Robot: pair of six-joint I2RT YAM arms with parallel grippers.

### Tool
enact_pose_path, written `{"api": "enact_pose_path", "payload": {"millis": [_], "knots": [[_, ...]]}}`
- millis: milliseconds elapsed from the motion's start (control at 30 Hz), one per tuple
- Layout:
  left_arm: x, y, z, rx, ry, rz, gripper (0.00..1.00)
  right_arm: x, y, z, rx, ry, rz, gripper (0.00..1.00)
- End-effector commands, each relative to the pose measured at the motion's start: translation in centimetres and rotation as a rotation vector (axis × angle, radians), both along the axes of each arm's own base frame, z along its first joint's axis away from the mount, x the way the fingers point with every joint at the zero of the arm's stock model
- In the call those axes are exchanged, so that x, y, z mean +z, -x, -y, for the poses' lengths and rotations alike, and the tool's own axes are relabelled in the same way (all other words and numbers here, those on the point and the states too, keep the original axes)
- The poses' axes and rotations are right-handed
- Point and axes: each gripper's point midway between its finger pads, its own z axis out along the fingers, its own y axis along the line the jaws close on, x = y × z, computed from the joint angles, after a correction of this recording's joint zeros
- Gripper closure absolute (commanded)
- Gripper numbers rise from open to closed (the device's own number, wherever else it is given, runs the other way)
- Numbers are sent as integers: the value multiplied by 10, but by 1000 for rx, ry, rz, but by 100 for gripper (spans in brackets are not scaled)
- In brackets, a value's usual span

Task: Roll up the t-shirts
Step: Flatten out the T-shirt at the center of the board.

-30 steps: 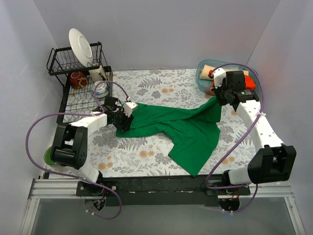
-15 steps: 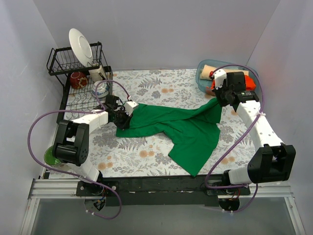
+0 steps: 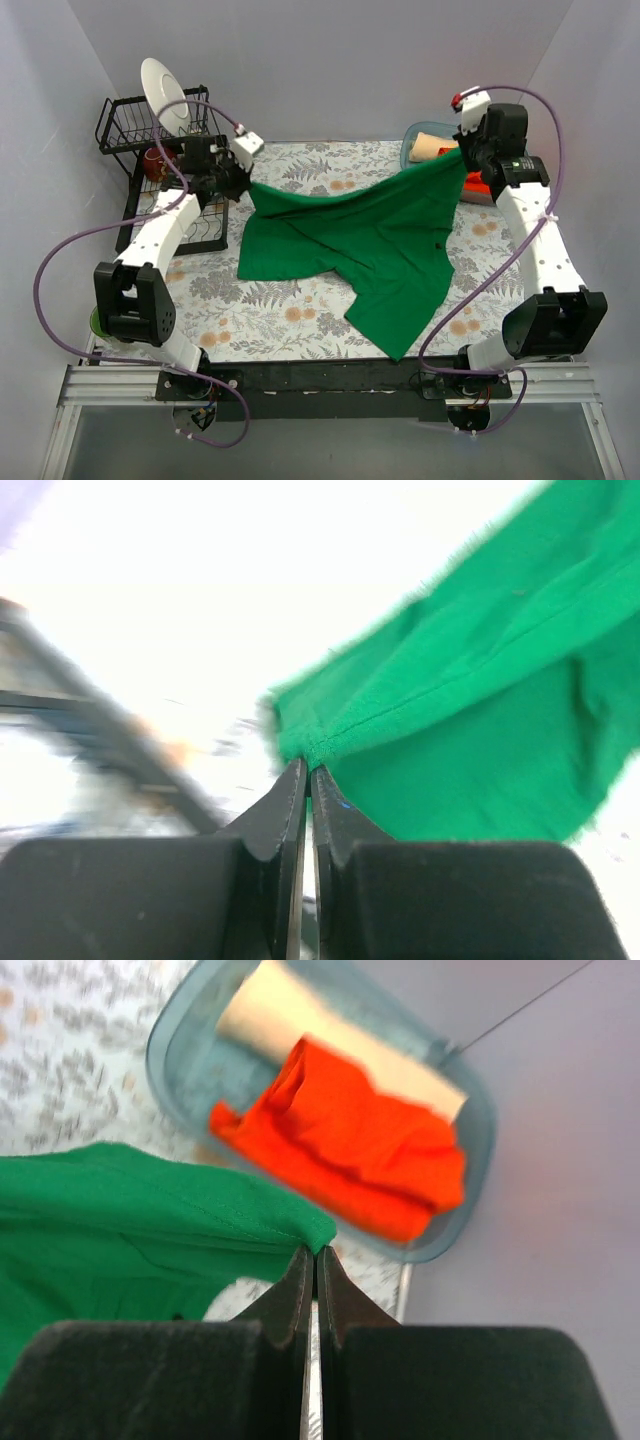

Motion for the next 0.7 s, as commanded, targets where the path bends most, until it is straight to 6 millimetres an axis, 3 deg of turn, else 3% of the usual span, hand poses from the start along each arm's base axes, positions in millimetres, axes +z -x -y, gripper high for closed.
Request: {"api": "enact_pose_path", "payload": {"millis": [0,33,67,133,167,300,400,500,667], "knots": [[135,-21,-35,136,56,311,100,123,-11,13,-45,28,343,99],[152,-22,-40,161,76,342,100,141,-10,16,-58,35,397,99],[182,-24,-45,183,100,408,100,164,-1,19,-67,41,456,99],[215,-21,-59,232,123,481,100,190,10,26,-92,71,526,99],[242,-19,-61,252,157,532,100,209,20,27,-95,76,580,99],[300,3,-67,272,208,648,100,257,58,33,-102,109,707,99],[327,25,-67,271,239,705,100,288,96,36,-105,111,792,99],[336,46,-65,259,249,729,100,314,134,36,-93,109,860,99],[370,109,-70,272,281,838,100,345,199,36,-67,114,960,99]]}}
